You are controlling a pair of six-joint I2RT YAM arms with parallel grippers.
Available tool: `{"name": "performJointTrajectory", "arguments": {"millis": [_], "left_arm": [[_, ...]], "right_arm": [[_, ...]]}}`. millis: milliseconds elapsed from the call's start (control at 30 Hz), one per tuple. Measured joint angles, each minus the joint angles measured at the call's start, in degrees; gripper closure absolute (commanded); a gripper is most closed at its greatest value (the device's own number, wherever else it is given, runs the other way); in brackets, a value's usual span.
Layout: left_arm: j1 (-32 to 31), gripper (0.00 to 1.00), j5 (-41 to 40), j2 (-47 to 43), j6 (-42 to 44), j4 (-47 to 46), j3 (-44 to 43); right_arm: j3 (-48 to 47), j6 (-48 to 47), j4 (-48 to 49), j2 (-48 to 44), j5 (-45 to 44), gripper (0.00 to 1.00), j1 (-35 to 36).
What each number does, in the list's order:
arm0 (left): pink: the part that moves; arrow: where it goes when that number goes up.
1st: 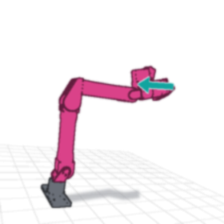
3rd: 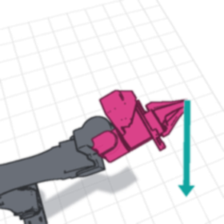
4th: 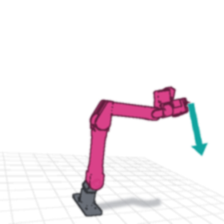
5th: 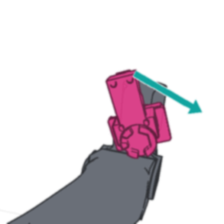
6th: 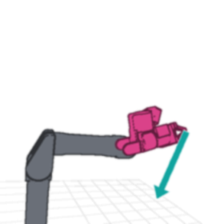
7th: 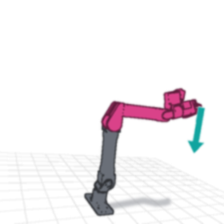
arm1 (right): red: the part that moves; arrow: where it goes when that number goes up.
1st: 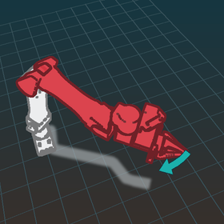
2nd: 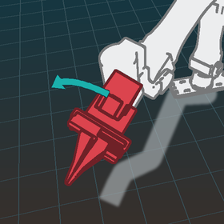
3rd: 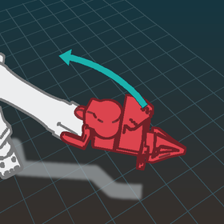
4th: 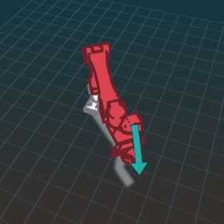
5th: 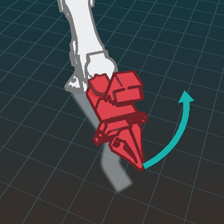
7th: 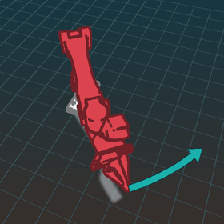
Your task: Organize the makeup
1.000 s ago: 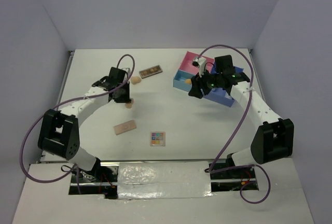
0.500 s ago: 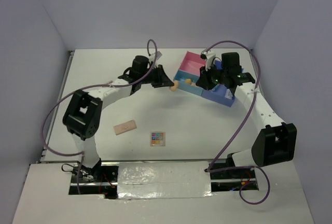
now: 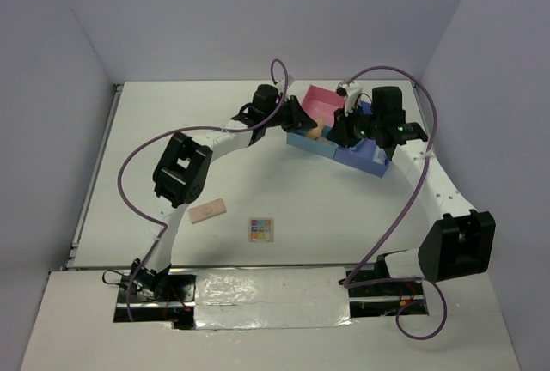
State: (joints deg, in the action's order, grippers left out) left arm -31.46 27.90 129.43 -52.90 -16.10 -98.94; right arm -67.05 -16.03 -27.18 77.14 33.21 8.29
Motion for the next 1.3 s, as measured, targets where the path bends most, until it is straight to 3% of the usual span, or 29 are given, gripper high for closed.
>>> {"name": "performJointTrajectory", "arguments": {"millis": [67,233,367,533,567,600,800,900,1033,1067,1233,1267,1300], "left_arm": [[-0.09,0.94,-1.09,1.46,-0.02,0.87,-1.49],[-0.13,0.76,-2.43,5.11,0.17,4.96,-6.62],[-0.20,0.54,-2.82,6.27,0.48,7.63,-7.96],[-0.24,0.47,-3.04,6.29,0.52,10.16,-8.00],[-0.24,0.40,-2.99,6.29,0.48,10.23,-8.00],[-0.24,0.39,-2.95,6.29,0.39,10.08,-8.00],[-0.24,0.45,-3.54,5.79,2.08,11.04,-8.22],[-0.22,0.59,-4.44,4.61,3.69,12.85,-7.85],[0.55,0.92,-6.08,-0.83,6.64,15.21,-4.37],[0.87,0.96,-6.51,-2.89,7.63,15.54,-2.93],[4.96,0.99,-9.35,-14.93,11.98,16.50,5.62],[6.12,0.96,-10.34,-16.83,12.72,16.87,7.04],[7.32,0.81,-11.21,-18.32,13.81,17.53,8.11]], "right_arm": [[0.00,0.02,0.15,0.00,0.17,0.76,-0.22],[0.00,0.11,0.15,0.00,0.70,0.69,-0.57],[0.00,-0.07,0.11,0.00,1.20,0.65,-0.57],[-0.02,-0.31,0.04,0.00,1.70,0.61,-0.57],[-0.04,-0.33,0.00,0.00,1.73,0.60,-0.57],[-0.07,-0.35,-0.07,0.00,1.75,0.60,-0.57],[-0.11,-0.66,-0.87,0.00,1.95,0.58,-0.57],[-0.11,-1.01,-1.20,0.00,2.08,0.57,-0.57],[-0.13,-1.44,-1.33,0.00,2.19,0.55,-0.57],[-0.13,-1.53,-1.40,0.00,2.23,0.55,-0.59],[-0.13,-1.66,-1.57,0.02,2.62,0.55,-0.59],[-0.13,-1.68,-1.57,0.02,2.67,0.54,-0.57],[-0.13,-1.70,-1.57,0.04,2.71,0.54,-0.57]]}}
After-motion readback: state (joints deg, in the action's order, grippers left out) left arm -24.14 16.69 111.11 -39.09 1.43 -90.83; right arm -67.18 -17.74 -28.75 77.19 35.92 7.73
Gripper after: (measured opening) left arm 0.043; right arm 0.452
